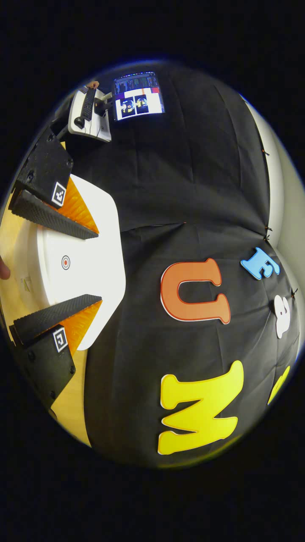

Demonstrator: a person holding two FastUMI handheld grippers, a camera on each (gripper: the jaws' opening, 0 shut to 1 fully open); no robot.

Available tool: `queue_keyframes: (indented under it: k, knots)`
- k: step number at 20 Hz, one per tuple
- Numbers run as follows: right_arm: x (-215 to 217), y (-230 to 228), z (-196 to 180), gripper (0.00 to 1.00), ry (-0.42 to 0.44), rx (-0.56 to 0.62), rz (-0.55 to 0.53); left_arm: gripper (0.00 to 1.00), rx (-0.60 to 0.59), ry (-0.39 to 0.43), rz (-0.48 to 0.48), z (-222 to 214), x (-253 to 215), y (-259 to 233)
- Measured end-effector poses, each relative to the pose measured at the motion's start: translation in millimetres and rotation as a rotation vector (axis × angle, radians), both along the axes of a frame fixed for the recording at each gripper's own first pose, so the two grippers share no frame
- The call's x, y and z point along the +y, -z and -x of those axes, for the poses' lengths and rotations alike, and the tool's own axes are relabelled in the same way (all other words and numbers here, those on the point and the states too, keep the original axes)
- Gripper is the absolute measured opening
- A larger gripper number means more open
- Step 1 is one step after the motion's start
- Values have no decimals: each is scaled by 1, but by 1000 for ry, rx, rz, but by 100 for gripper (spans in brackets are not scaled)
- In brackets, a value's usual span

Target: Press the lid of the desktop garbage bin to open it, pick up the crumpled paper on the desktop and throw it into the bin, then pick up the pop can on the desktop and drop it into the bin, and finally close the garbage bin lid.

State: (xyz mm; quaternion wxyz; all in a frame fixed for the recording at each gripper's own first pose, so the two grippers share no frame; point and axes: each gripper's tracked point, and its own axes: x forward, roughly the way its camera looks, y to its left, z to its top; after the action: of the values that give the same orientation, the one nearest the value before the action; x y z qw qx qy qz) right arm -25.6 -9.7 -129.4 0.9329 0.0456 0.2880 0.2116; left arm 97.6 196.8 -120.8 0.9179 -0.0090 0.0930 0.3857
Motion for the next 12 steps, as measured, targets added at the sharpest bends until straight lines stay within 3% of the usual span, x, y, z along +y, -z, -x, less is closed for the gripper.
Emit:
queue_keyframes:
  k: [3,6,9,12]
  knots:
    - [2,-4,-6,83,-8,-27,20,87,-6,2,-19,0,-1,-5]
    - [5,-12,-13,82,-1,-69,34,86,-11,68,-94,-6,0,-15]
    - [11,-20,-17,82,9,-100,39,96,-52,106,-66,2,0,-9]
    - [19,-30,-19,82,17,-141,46,98,-83,160,-66,3,-7,-22]
